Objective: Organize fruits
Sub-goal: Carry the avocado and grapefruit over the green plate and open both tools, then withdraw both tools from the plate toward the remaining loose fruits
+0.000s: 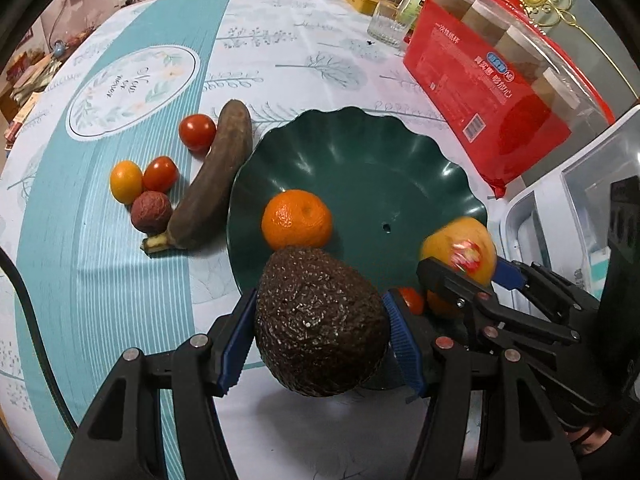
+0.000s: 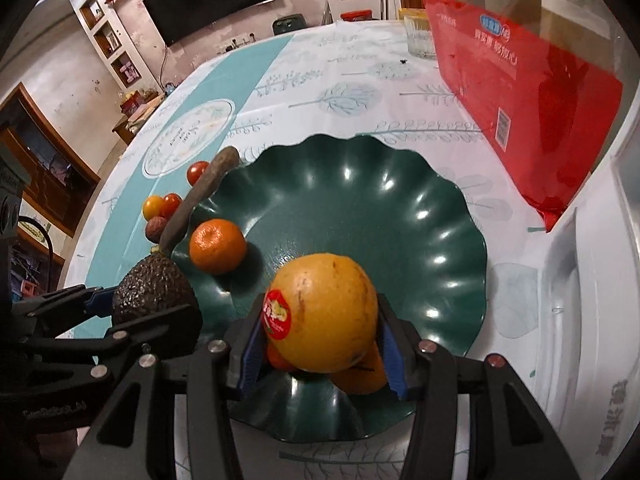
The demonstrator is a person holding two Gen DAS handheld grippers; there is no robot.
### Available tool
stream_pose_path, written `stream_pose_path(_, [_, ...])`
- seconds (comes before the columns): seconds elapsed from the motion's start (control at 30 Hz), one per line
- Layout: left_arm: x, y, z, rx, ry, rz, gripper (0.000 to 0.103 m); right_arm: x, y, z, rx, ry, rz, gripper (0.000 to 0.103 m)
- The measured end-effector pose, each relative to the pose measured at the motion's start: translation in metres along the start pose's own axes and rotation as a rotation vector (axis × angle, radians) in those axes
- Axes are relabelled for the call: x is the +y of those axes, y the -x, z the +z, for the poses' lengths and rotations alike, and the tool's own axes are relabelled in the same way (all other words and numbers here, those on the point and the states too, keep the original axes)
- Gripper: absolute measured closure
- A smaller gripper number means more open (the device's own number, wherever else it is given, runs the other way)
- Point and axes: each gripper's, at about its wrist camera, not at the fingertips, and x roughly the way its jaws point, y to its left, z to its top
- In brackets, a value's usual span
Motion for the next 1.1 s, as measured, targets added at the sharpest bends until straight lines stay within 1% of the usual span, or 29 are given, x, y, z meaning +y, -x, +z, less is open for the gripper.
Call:
stream_pose_path(0.1, [0.0,0.004,0.001,-0.022,-0.012,-0.005,0.042,0.002,0.002,0.0,-0.012,0.014,-0.007,0.051])
stream_pose_path(0.2, [-0.005,0.013,0.001,-0.046,-0.039,0.015,0.04,0.002,0.003,0.0,-0.004,0.013,-0.005,0.049])
stream_pose_path(0.3, [-0.003,0.023,-0.001,-0.06,-0.017,-0.005,0.039,0.003,0.009,-0.001,-0.007,0.001,0.003,0.048])
stream_pose_path(0.5, [-0.001,0.05,-0.011,-0.105,0.006,-0.011,0.039,0.012,0.03,-0.007,-0.032,0.002,-0.003,0.045])
stream_pose_path(0.6, [0.003,0.061,-0.022,-0.116,0.017,-0.027,0.039,0.018,0.039,-0.012,-0.032,-0.007,0.001,0.044])
stream_pose_path(0.7, [0.007,0.072,-0.037,-0.121,0.016,-0.026,0.039,0.024,0.046,-0.018,-0.034,-0.027,0.01,0.044])
stream_pose_path(0.93, [0.033,0.097,-0.072,-0.117,0.017,0.005,0.04,0.049,0.061,-0.036,-0.038,-0.044,0.015,0.044])
stream_pose_path(1.1, [0.057,0.114,-0.089,-0.114,0.02,0.024,0.04,0.07,0.066,-0.05,-0.029,-0.079,0.021,0.043])
